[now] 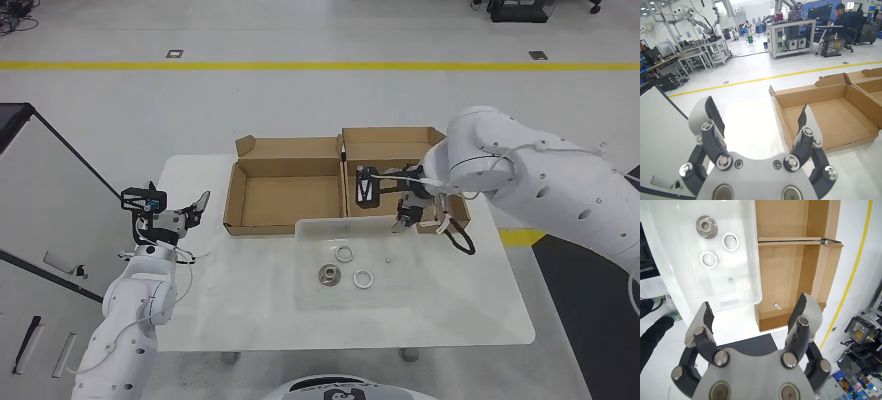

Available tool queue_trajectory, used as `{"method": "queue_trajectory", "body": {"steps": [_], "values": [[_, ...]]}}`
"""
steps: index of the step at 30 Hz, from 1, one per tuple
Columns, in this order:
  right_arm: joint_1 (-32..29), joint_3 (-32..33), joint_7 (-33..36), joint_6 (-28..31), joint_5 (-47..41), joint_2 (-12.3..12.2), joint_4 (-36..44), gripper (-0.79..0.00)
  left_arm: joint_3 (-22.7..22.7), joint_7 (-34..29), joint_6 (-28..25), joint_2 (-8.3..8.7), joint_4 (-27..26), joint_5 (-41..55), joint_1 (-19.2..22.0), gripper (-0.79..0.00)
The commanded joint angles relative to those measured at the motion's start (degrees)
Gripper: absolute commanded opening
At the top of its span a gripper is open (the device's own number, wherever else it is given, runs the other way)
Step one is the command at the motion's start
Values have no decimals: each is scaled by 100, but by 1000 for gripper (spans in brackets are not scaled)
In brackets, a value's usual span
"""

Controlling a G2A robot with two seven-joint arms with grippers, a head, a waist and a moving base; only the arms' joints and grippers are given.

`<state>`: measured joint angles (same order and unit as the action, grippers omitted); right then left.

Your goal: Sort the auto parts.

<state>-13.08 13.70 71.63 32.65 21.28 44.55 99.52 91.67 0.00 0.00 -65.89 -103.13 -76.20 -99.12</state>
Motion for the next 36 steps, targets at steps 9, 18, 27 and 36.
{"method": "queue_trajectory", "body": {"steps": [9,18,27,36], "values": [[-1,0,-3,3,7,3,-8,0,0,0,0,0,0,0,0,0],[-116,-2,180,-180,16,7,305,0,0,0,0,0,0,0,0,0],[-37,-354,666,-665,-285,27,739,0,0,0,0,0,0,0,0,0],[-310,-396,941,-941,-428,123,907,0,0,0,0,0,0,0,0,0]]}}
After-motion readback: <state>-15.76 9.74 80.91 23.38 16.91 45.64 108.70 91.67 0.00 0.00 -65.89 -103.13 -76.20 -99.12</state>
